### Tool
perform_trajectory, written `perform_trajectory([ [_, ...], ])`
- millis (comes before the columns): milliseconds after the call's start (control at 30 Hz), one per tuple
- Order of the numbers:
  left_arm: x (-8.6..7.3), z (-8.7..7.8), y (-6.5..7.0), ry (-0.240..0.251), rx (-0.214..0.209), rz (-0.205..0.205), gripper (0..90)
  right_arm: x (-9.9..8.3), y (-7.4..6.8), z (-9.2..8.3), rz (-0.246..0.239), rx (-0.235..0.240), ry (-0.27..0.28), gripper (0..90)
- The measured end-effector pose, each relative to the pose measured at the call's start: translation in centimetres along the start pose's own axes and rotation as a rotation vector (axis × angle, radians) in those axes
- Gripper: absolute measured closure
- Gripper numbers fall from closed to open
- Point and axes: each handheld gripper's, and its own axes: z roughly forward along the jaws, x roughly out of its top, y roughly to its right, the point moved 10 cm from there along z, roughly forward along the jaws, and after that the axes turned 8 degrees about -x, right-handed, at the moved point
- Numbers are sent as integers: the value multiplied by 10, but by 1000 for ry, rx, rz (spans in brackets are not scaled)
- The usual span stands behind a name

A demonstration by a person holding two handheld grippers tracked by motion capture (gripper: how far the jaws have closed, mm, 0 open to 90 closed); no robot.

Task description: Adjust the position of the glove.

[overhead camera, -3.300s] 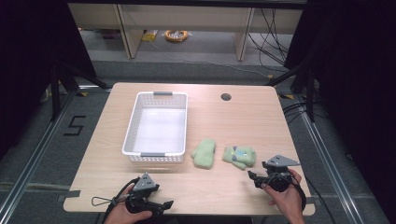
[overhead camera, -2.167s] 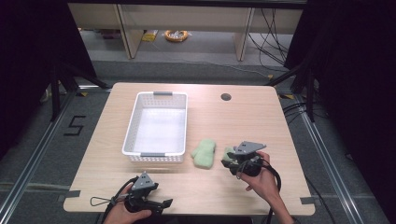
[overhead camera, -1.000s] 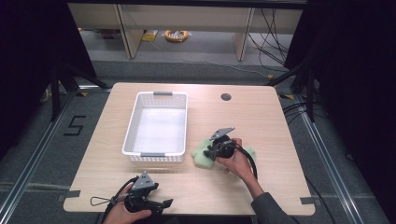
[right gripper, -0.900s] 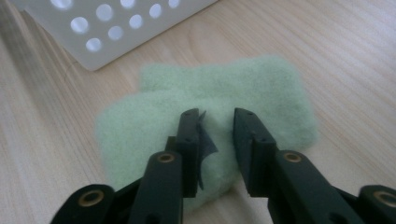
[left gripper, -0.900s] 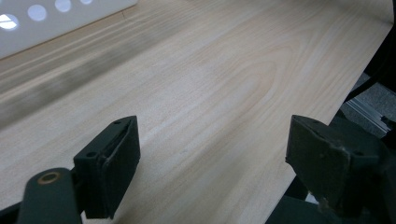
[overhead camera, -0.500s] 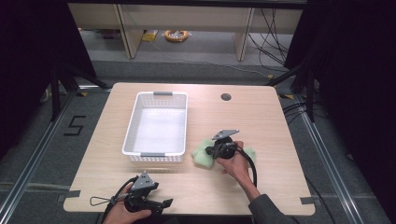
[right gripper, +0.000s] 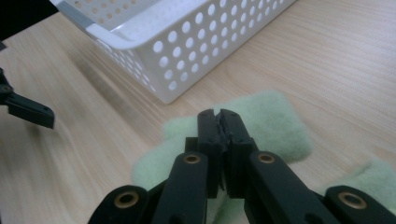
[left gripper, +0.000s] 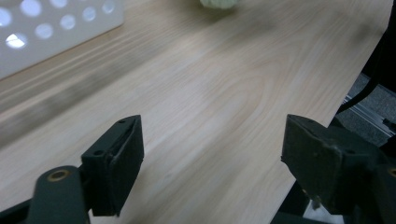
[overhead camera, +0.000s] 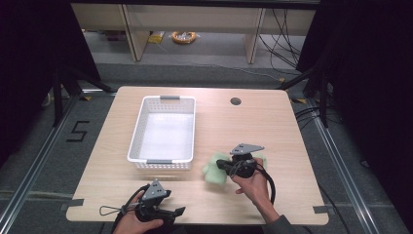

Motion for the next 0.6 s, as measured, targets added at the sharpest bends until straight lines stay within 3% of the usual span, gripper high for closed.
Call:
perform_trajectory([
  [133, 11, 14, 7, 35, -16, 36, 264, 0, -3, -4, -14, 9, 24, 881],
  [167, 14, 24, 12, 14, -27, 60, 272, -4, -5, -8, -16, -13, 12, 883],
  [200, 14, 24, 12, 14, -27, 60, 279, -4, -5, -8, -16, -13, 12, 883],
  [233, 17, 32, 14, -18, -23, 84, 284, -6, -7, -10, -30, -12, 20, 884],
  [333, 24, 42, 16, -15, -14, 117, 309, -8, -11, -14, -28, -3, 32, 884],
  [367, 27, 46, 18, 1, -13, 107, 318, -8, -13, -15, -20, -1, 32, 884],
  [400, 30, 48, 17, 5, -4, 124, 328, -8, -14, -16, -18, 6, 40, 884],
  [433, 32, 49, 18, -6, -14, 102, 346, -10, -17, -17, 3, 10, 39, 884],
  [500, 37, 50, 17, 3, -4, 136, 368, -12, -16, -20, -14, 7, 32, 884],
  [533, 40, 52, 18, 27, 9, 116, 383, -11, -18, -20, -15, 19, 47, 884],
  [600, 43, 55, 20, 31, 2, 122, 403, -14, -21, -23, 9, 22, 36, 884],
])
